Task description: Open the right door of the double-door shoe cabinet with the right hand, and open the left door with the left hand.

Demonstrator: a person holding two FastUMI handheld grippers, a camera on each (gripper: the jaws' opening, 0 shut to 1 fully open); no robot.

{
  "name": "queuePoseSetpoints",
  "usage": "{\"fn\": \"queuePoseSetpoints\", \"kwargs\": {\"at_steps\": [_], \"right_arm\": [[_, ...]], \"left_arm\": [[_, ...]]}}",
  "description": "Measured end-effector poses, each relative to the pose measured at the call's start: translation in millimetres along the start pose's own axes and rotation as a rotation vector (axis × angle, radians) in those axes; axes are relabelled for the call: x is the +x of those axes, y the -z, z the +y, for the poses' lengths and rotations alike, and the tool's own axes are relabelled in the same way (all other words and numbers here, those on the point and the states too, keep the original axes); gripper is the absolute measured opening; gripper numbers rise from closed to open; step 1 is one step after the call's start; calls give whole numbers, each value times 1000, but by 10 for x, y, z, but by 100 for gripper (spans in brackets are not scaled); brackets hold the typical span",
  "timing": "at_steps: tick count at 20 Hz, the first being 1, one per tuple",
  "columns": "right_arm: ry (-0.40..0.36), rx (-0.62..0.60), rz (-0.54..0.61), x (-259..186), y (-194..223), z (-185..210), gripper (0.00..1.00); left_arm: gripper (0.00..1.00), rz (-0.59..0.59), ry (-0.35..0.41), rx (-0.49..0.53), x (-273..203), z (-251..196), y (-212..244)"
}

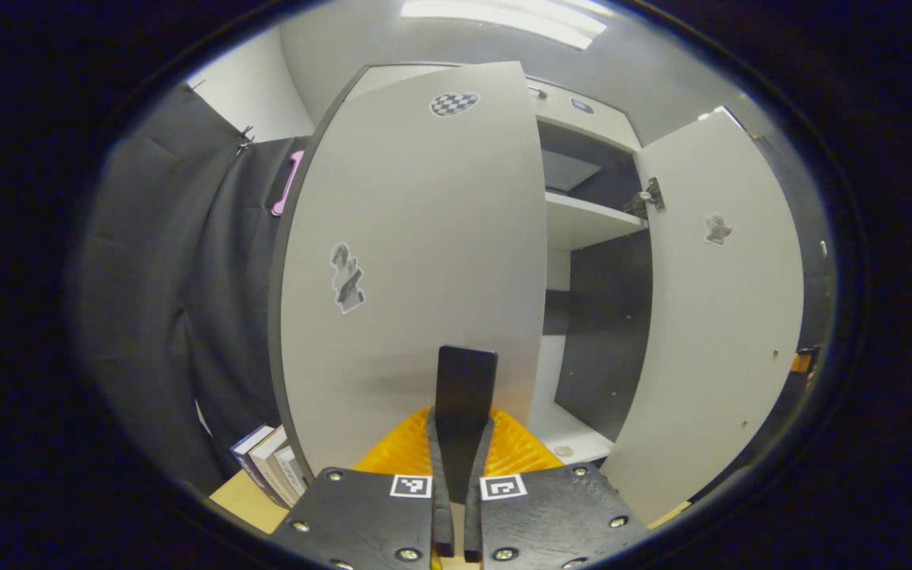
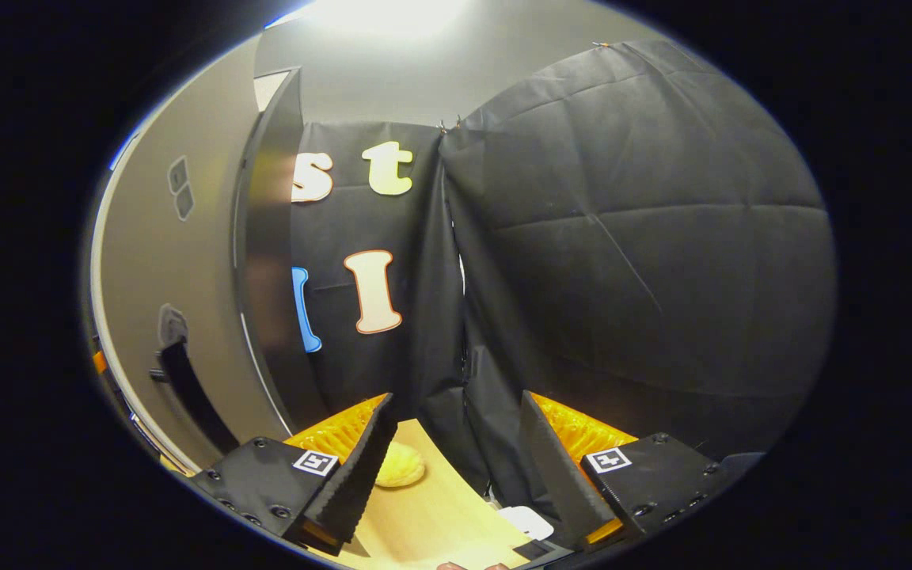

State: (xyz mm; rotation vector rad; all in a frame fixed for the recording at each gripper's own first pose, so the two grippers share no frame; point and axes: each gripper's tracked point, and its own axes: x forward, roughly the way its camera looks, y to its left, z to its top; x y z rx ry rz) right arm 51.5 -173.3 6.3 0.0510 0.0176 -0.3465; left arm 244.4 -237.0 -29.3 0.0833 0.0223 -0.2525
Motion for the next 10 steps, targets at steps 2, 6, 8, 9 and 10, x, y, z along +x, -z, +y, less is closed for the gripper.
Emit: {"fn": "queuePoseSetpoints", "kwargs": {"at_steps": [2, 6, 8, 9, 10], "right_arm": [[-6, 12, 14, -152, 53, 79, 92], [-21, -13, 17, -438, 84, 248, 92], [-22, -33, 19, -551, 107, 285, 98], [-25, -36, 18, -603, 109, 308, 95], [-27, -35, 15, -640, 106, 326, 98]], "left_arm": [[7, 9, 11, -10, -88, 66, 20], [7, -1, 20, -24, -284, 204, 11], [7, -11, 25, -42, -406, 260, -12], [7, -14, 23, -55, -439, 303, -11], [7, -18, 19, -60, -484, 348, -17]]}}
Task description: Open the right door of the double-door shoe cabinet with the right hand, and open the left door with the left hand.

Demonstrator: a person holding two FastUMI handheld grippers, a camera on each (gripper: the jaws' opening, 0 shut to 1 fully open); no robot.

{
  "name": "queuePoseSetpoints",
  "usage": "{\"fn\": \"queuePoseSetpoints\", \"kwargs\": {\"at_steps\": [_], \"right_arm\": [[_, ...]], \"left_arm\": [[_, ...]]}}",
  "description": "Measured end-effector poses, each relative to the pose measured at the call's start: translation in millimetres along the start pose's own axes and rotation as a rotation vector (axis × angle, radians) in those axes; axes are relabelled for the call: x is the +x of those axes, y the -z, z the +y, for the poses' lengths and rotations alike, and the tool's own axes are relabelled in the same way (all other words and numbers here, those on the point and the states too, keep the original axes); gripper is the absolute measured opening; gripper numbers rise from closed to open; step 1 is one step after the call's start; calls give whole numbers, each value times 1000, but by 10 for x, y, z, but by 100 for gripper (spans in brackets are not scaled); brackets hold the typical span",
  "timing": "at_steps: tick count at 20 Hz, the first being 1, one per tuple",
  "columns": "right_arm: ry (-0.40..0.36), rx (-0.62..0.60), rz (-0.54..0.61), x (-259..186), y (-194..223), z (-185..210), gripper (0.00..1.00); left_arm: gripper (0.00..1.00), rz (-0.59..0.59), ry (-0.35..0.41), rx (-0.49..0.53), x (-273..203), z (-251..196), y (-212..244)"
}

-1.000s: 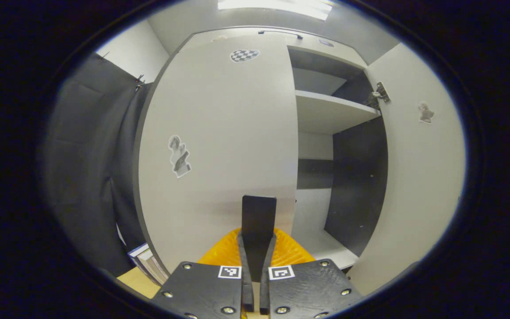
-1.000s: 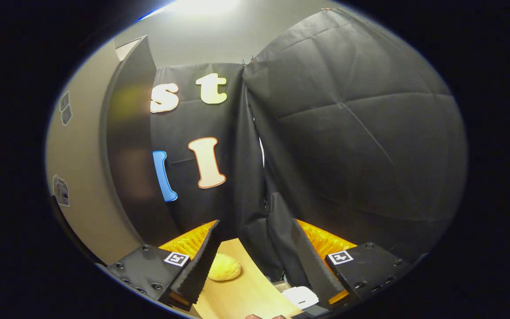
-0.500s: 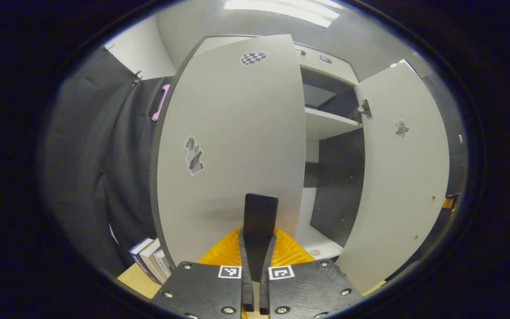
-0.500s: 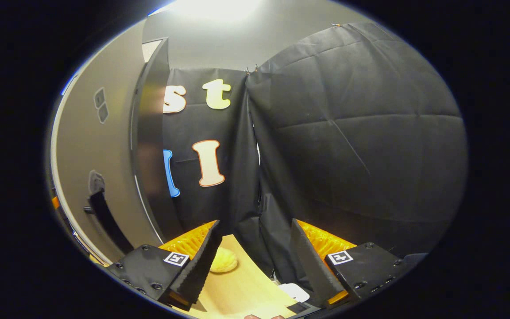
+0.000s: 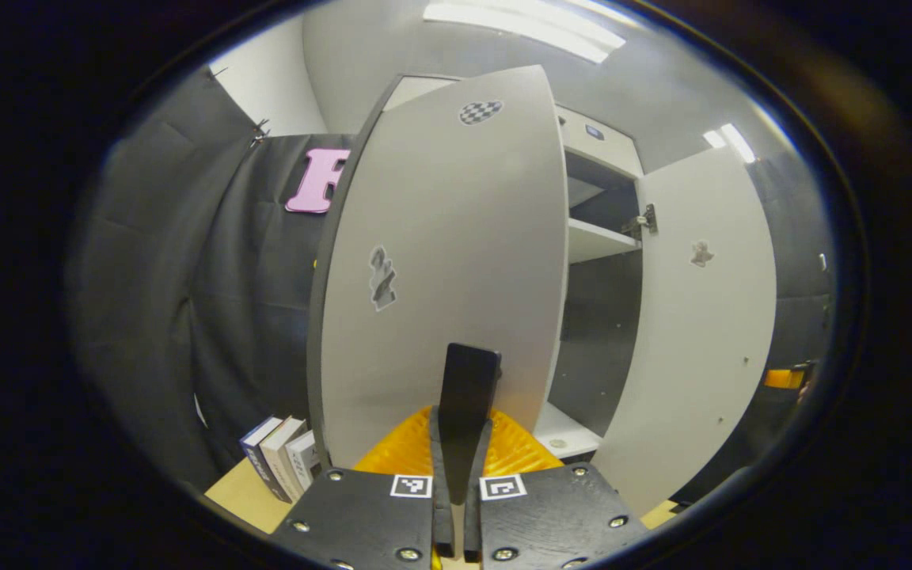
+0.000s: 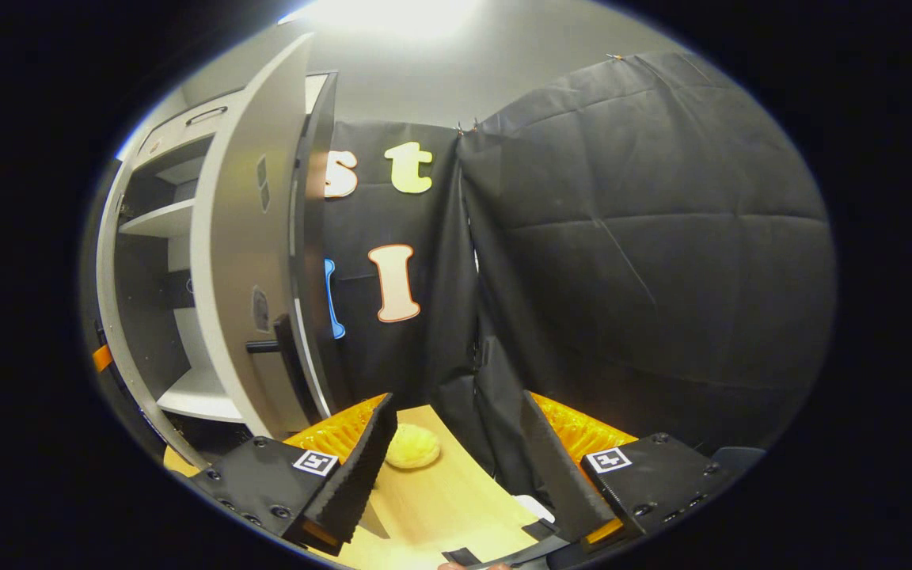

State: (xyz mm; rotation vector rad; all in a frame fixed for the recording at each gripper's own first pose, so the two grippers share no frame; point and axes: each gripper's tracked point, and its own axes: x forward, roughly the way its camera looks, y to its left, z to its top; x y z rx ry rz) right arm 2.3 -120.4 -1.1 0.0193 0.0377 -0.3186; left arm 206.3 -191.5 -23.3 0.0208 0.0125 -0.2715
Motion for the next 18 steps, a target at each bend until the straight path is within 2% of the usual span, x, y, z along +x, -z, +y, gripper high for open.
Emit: {"fn": "queuePoseSetpoints", "kwargs": {"at_steps": [1, 3, 4, 7, 9, 12, 16, 18], "right_arm": [[-1, 2, -3, -31, -8, 12, 100], [-10, 9, 2, -66, 18, 54, 98], [-15, 13, 8, -80, 46, 73, 92], [-33, 26, 32, -120, 157, 140, 100], [-53, 29, 50, -142, 228, 213, 93], [-61, 25, 66, -177, 295, 228, 93], [-60, 35, 67, -193, 296, 217, 100], [-60, 42, 68, -196, 309, 229, 93]], "left_arm": [[7, -5, -5, 0, -53, 35, -9], [7, -11, -14, 4, -135, 104, -30], [7, -11, -18, 1, -179, 150, -39], [7, -5, -22, -6, -272, 239, -52], [7, -3, -30, 6, -295, 287, -67], [7, -9, -47, 3, -364, 396, -81], [6, -11, -62, 4, -485, 619, -115], [6, -10, -53, -9, -537, 727, -157]]}}
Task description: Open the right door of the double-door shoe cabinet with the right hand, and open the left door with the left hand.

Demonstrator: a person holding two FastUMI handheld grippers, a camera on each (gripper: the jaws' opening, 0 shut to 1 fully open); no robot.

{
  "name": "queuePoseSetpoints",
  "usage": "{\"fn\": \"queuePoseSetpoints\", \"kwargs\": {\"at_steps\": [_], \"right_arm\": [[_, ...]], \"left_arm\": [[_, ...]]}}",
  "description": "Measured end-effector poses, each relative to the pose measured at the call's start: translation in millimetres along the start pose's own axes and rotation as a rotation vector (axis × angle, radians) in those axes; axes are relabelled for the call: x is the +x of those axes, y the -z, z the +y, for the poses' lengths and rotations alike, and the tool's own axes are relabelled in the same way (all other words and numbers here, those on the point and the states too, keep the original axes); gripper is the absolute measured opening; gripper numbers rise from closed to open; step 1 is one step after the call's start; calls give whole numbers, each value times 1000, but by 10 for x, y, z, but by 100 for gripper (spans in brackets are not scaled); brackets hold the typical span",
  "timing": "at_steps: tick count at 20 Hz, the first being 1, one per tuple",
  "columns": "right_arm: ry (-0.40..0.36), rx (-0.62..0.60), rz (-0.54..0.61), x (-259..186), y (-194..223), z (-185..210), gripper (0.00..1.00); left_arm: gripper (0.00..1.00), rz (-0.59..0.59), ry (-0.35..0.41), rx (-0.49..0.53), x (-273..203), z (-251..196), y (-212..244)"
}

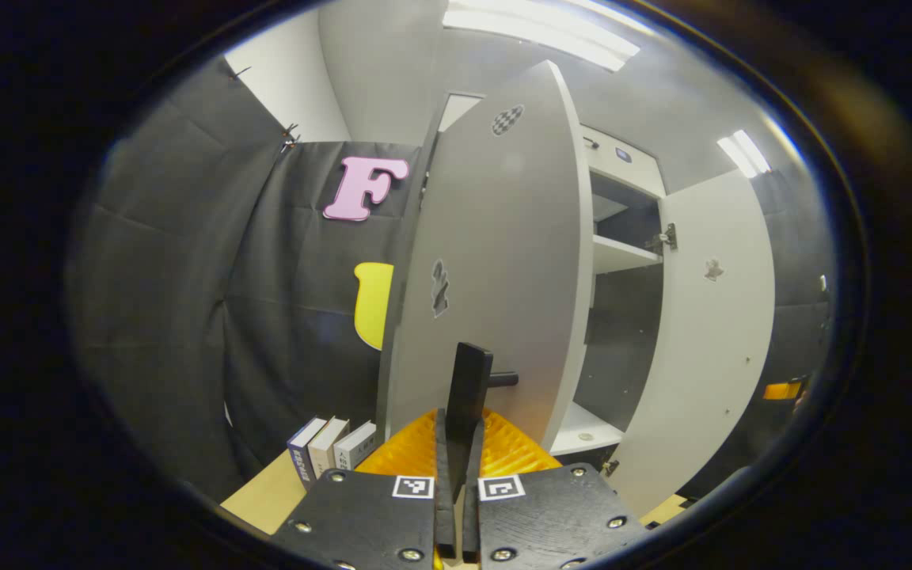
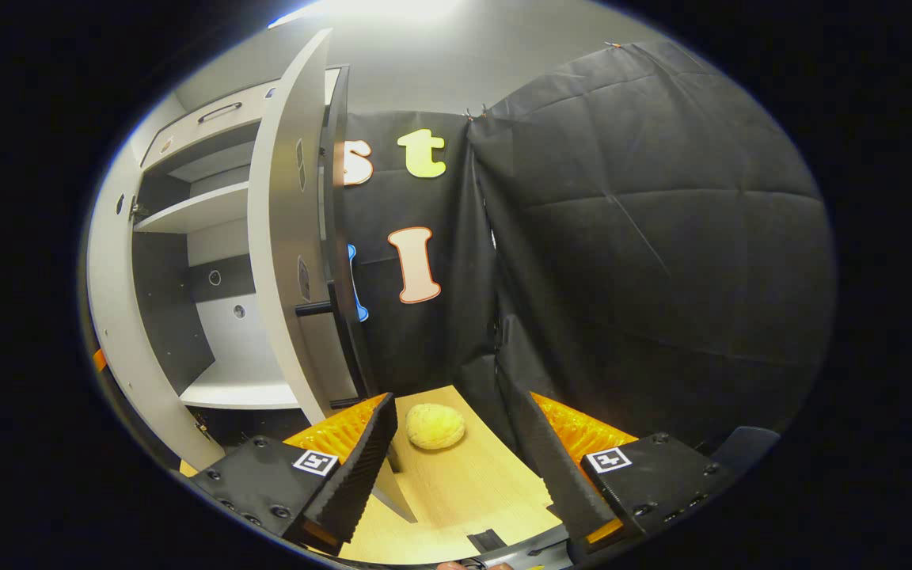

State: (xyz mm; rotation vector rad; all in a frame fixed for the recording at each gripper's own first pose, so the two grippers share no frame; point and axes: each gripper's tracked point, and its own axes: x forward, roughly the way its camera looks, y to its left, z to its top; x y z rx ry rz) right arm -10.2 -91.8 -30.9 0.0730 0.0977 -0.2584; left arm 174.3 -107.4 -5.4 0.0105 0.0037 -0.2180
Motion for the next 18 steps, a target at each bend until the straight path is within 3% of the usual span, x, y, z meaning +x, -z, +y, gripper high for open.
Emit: {"fn": "queuePoseSetpoints", "kwargs": {"at_steps": [1, 3, 5, 9, 11, 16, 18], "right_arm": [[-2, 4, 3, 9, 19, 8, 98], [-15, 13, 19, 16, 77, 62, 93], [-37, 15, 48, 19, 153, 153, 100], [-37, 4, 43, -45, 172, 206, 98], [-33, 10, 47, -124, 188, 238, 98], [-47, -18, 26, -224, 175, 323, 98], [-67, -37, 21, -208, 221, 317, 98]], "left_arm": [[6, -2, 10, 6, -30, 58, -21], [5, 8, 68, 62, -65, 199, -37], [5, 13, 106, 97, -91, 386, -100], [5, -6, 14, 56, -54, 1053, -183], [3, 2, 117, -37, -56, 892, -175], [5, 15, 71, 70, -92, 952, -158], [4, 17, 49, 43, -167, 955, -182]]}}
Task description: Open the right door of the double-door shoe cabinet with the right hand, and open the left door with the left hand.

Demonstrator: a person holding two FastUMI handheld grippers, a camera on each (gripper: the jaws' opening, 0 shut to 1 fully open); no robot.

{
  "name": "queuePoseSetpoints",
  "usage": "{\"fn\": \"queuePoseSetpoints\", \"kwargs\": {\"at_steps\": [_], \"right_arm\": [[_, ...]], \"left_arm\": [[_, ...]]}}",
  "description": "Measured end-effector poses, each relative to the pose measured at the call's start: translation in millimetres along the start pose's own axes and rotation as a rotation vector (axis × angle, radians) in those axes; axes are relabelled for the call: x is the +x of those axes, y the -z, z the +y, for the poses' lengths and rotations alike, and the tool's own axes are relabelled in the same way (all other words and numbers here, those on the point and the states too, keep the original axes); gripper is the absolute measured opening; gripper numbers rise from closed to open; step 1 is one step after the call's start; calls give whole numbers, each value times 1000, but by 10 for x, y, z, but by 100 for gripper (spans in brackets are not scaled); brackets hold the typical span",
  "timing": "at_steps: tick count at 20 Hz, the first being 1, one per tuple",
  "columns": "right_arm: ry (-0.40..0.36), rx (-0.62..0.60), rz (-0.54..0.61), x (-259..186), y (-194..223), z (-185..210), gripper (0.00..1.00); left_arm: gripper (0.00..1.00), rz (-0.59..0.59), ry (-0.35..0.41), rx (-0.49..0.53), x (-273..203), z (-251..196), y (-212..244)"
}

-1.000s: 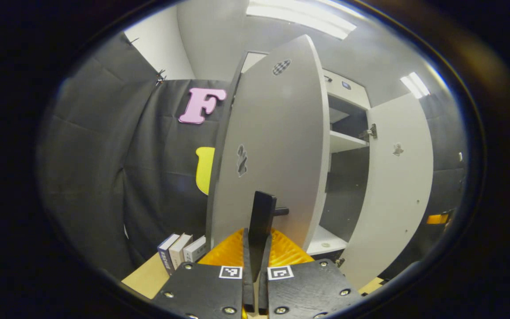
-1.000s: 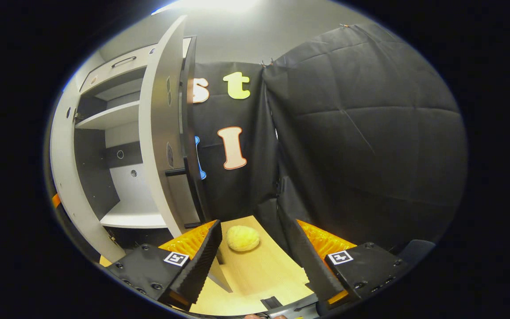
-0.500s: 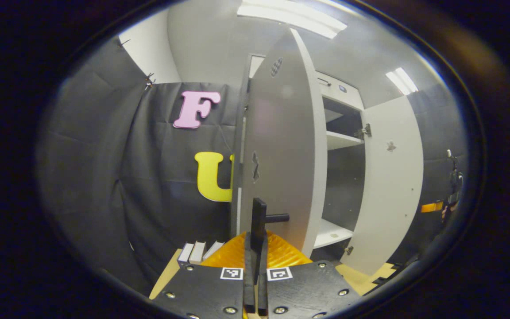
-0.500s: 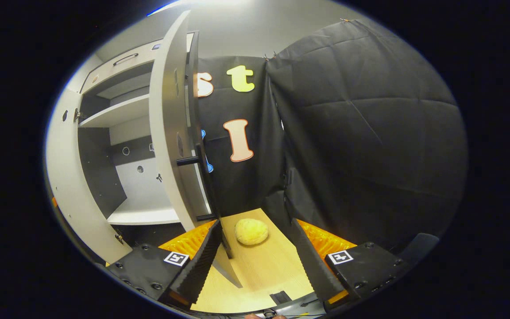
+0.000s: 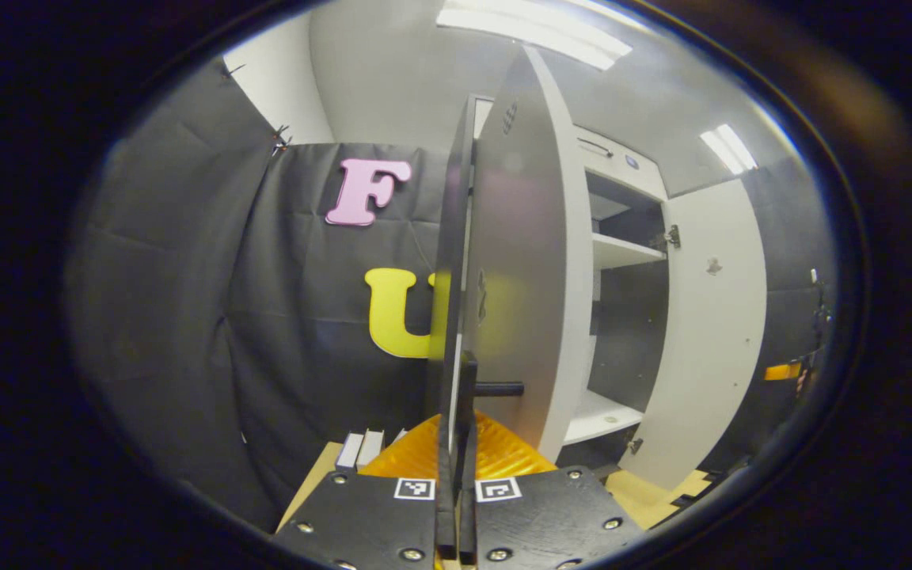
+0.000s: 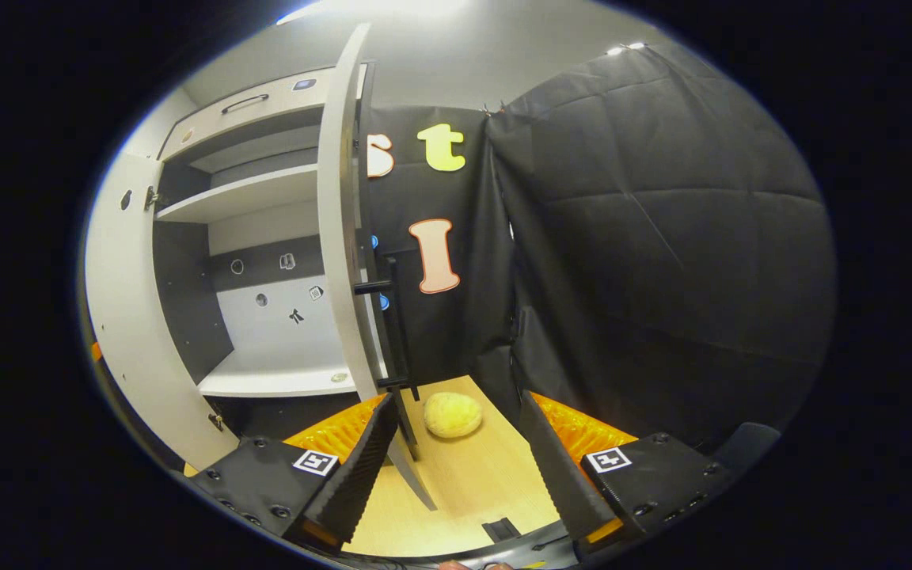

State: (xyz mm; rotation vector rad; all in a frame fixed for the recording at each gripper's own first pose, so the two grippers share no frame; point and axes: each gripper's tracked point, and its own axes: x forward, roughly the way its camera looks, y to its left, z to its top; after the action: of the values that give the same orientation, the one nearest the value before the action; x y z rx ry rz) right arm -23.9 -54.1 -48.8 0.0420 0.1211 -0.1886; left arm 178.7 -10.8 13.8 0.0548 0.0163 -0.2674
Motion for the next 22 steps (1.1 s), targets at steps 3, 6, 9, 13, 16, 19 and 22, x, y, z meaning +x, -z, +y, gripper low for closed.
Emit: {"fn": "queuePoseSetpoints", "kwargs": {"at_steps": [3, 6, 9, 13, 16, 19, 22], "right_arm": [[-46, 1, -16, 97, -13, 10, 93], [-92, 2, -22, 149, -47, -67, 98], [-112, -51, -83, 143, -213, -210, 98], [-170, -71, -148, 134, -415, -207, 98], [-238, -77, -181, 53, -537, -144, 98], [-318, -52, -161, -12, -486, -111, 93], [-346, -34, -143, -54, -444, -290, 98]], "left_arm": [[4, 16, -46, -32, -202, -3, -46], [4, 4, -140, -27, -548, 1, -197], [5, -22, -126, -2, -910, -353, -372], [1, -101, -193, 198, -1268, -743, -603], [1, -166, -228, 241, -1458, -1062, -694], [27, -170, -180, 189, -1579, -1530, -550], [61, -172, -207, 154, -1673, -1744, -459]]}}
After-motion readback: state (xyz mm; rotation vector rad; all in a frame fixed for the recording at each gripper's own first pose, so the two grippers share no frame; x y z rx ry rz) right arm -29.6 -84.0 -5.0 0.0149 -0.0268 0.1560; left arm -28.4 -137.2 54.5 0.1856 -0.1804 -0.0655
